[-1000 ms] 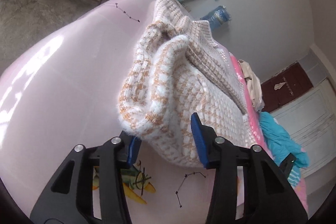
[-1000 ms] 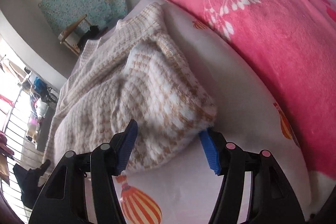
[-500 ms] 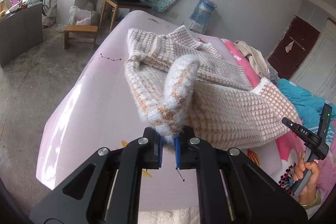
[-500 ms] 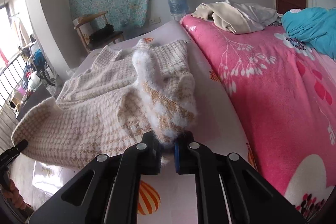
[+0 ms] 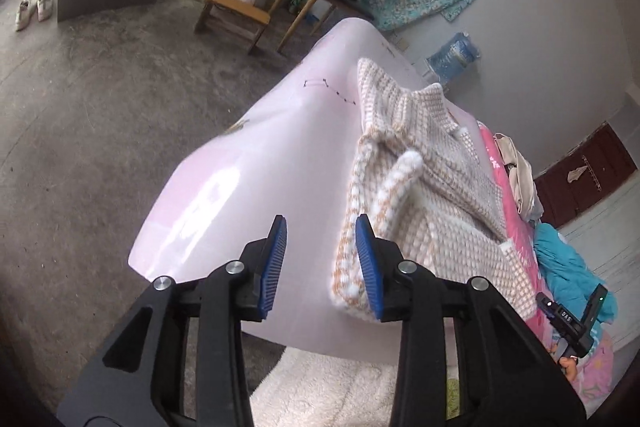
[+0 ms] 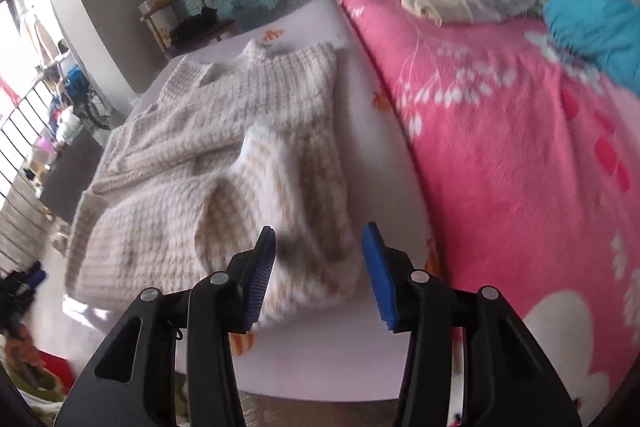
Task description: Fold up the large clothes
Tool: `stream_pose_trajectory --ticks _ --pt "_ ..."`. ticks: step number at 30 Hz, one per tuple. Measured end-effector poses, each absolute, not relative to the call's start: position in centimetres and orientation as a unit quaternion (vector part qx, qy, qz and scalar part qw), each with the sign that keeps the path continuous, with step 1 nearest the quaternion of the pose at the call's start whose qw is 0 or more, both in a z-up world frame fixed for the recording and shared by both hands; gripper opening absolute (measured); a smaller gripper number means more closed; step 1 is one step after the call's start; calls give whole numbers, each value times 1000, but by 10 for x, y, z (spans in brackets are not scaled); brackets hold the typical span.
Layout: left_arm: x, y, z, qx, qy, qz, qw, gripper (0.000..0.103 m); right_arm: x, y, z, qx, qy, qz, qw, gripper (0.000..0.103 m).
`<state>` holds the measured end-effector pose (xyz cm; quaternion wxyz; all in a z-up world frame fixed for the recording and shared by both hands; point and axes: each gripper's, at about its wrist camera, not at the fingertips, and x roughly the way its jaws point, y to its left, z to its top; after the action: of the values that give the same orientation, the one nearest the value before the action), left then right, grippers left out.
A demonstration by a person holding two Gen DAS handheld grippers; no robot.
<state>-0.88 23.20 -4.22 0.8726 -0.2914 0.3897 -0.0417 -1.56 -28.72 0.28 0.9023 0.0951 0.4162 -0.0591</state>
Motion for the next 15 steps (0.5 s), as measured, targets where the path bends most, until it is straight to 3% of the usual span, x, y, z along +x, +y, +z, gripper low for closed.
stream_pose_trajectory --ticks 6,10,15 --pt "38 164 -24 -211 393 -157 881 35 12 -272 10 116 401 8 909 52" --pt "75 97 -41 -171 442 -240 847 53 40 -230 -13 112 445 90 884 52" --pt "90 48 -69 -87 477 -211 849 51 60 -211 -54 108 500 105 853 52"
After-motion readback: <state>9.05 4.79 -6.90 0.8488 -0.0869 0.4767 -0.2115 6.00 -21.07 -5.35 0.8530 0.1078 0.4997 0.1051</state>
